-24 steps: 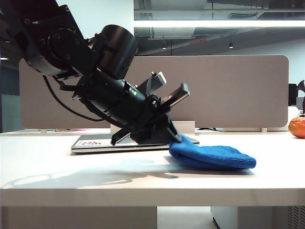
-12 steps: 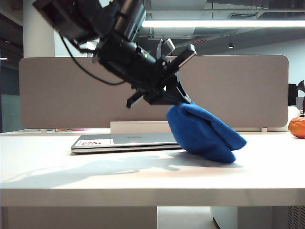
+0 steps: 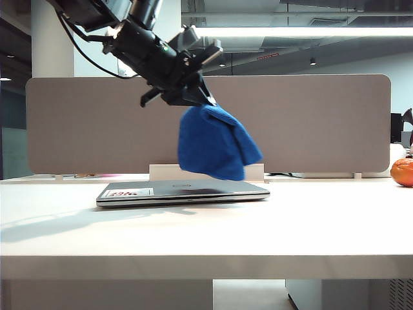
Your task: Pick up the blue rag and put it over the laptop.
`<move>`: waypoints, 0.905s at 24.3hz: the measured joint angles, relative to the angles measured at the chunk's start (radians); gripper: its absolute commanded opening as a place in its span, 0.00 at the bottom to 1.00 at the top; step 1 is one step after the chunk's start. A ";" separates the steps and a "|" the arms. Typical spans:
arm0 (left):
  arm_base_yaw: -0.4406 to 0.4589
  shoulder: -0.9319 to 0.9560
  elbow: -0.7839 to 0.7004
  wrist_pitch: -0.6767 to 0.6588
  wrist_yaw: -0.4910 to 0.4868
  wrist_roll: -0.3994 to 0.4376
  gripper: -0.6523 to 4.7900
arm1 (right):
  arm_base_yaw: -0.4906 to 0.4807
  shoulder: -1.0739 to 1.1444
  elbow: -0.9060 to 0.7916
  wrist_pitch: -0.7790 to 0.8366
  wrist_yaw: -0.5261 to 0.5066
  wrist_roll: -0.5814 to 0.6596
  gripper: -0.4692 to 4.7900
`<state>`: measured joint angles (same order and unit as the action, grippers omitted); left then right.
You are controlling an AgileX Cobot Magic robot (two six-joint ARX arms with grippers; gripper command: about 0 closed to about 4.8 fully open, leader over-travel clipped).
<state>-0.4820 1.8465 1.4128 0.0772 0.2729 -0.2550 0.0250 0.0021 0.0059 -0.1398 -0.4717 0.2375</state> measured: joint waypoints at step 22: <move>0.152 0.356 0.385 -0.206 -0.031 0.052 0.11 | 0.025 0.000 0.000 0.000 0.000 0.001 0.09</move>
<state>-0.3298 2.2028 1.7977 -0.1287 0.2424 -0.2028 0.0502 0.0021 0.0059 -0.1402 -0.4717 0.2386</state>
